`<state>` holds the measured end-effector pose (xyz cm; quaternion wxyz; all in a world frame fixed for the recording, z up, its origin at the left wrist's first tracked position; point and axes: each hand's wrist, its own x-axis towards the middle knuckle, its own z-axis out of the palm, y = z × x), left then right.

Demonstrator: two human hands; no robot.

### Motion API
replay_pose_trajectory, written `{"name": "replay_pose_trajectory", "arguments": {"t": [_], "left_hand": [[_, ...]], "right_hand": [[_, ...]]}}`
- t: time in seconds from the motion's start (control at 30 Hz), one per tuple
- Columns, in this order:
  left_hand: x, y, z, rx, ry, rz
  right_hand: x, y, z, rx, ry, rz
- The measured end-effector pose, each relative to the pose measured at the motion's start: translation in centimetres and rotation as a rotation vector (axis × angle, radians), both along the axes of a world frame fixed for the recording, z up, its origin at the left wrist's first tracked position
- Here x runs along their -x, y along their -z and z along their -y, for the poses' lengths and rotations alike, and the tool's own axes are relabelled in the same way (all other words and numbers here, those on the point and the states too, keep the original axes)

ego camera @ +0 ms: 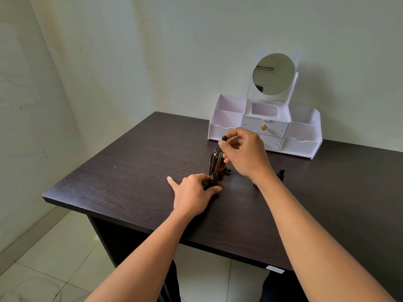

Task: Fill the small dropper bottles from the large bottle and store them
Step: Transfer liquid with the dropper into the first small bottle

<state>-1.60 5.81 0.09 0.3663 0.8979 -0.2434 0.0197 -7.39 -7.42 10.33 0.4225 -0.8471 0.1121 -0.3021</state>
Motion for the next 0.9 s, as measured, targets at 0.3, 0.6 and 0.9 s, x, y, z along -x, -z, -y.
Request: {"name": "replay_pose_trajectory", "arguments": {"t": [0.3, 0.6, 0.9], "left_hand": [[0.1, 0.1, 0.0, 0.003, -0.014, -0.006], [-0.1, 0.4, 0.1, -0.012, -0.006, -0.01], [-0.3, 0.4, 0.1, -0.018, 0.002, -0.014]], "right_hand": [[-0.4, -3.2, 0.8, -0.057, 0.145, 0.317], [-2.0, -2.7, 1.5, 0.045, 0.116, 0.271], [-3.3, -1.4, 1.6, 0.158, 0.078, 0.07]]}}
